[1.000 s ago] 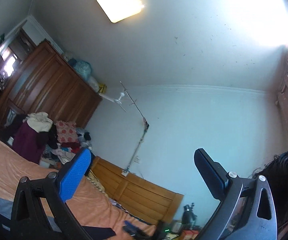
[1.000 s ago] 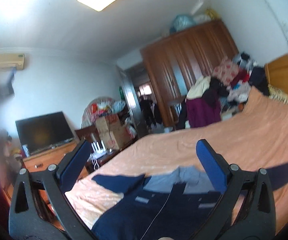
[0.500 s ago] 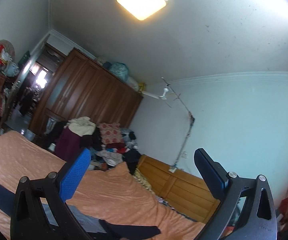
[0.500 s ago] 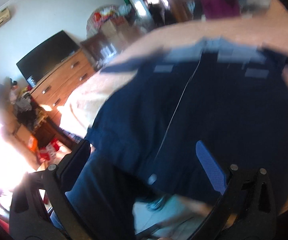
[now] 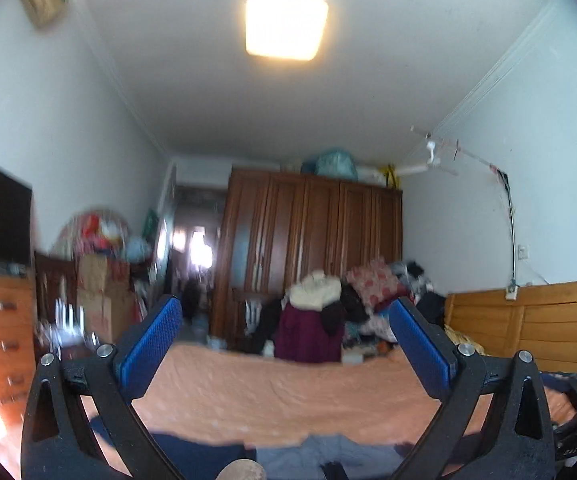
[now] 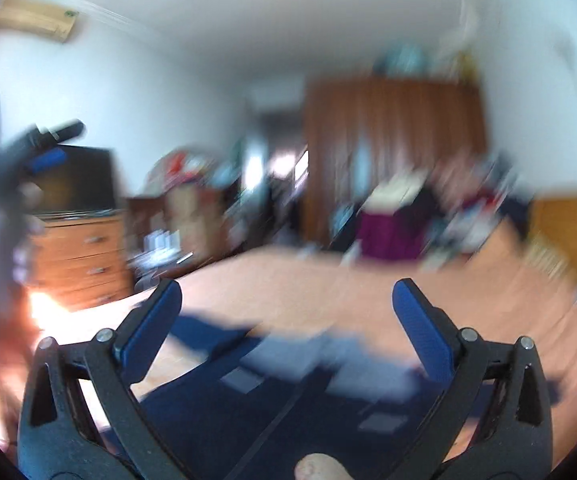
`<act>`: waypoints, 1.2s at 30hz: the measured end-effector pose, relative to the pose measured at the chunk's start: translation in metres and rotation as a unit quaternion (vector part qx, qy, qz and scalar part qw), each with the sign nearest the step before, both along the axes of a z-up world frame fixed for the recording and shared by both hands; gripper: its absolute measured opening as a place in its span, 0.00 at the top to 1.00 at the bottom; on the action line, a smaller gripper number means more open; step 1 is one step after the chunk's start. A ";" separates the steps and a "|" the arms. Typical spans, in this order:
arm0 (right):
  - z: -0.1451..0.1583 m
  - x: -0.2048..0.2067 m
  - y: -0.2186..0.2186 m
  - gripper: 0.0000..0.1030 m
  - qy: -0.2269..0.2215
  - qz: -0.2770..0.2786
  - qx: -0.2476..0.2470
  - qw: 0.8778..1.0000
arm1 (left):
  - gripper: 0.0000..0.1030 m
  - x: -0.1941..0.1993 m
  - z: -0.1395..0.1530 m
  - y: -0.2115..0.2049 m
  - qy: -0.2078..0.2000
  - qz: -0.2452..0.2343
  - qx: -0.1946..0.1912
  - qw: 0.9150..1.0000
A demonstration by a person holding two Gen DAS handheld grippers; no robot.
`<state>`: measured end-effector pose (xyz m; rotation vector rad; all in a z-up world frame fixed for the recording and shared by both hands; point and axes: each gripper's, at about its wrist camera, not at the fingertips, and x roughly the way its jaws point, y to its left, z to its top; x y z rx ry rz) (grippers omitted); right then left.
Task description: Fold small clothes
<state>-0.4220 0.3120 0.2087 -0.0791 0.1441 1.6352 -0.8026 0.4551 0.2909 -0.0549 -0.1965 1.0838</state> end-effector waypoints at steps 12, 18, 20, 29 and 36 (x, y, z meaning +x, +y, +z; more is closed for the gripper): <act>-0.116 0.131 0.024 0.00 0.096 -0.144 -0.233 0.957 | 0.00 0.050 -0.101 0.084 0.044 -0.031 -0.151 0.987; -0.149 0.266 0.004 0.00 0.156 -0.251 -0.279 0.914 | 0.00 0.097 -0.139 0.118 0.073 -0.049 -0.187 0.978; -0.159 0.325 -0.004 0.00 0.196 -0.282 -0.280 0.897 | 0.00 0.108 -0.149 0.128 0.080 -0.049 -0.197 0.976; -0.247 0.543 -0.019 0.15 0.420 -0.351 -0.274 0.791 | 0.00 0.203 -0.208 0.181 0.092 -0.067 -0.241 0.964; -0.278 0.569 -0.007 0.21 0.439 -0.335 -0.268 0.790 | 0.00 0.273 -0.233 0.210 0.122 -0.103 -0.253 0.954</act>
